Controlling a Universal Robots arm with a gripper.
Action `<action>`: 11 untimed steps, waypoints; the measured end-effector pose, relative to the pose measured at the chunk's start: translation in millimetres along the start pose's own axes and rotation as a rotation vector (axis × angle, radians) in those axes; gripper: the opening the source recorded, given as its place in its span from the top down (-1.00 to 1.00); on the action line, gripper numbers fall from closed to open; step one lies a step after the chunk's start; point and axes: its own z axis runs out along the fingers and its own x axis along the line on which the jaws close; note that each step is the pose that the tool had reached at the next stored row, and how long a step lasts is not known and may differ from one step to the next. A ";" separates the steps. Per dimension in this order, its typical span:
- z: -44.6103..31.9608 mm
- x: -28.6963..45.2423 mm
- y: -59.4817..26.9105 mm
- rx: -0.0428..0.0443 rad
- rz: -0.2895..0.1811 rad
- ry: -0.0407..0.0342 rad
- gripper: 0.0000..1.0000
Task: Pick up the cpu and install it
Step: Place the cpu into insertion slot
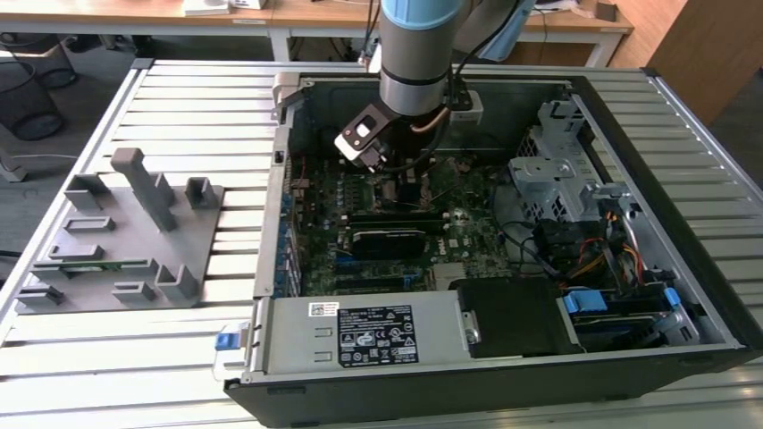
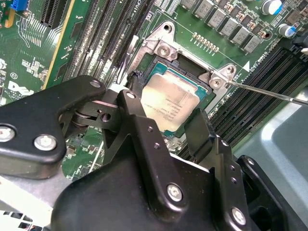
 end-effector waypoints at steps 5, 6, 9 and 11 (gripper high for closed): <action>-1.5 0.0 0.0 -0.0001 0.000 0.0001 -0.23; -2.5 0.1 0.1 0.0000 0.000 0.0000 -0.23; -5.2 0.2 0.1 0.0000 0.000 0.0000 -0.23; -8.0 0.2 0.2 0.0000 0.000 0.0001 -0.23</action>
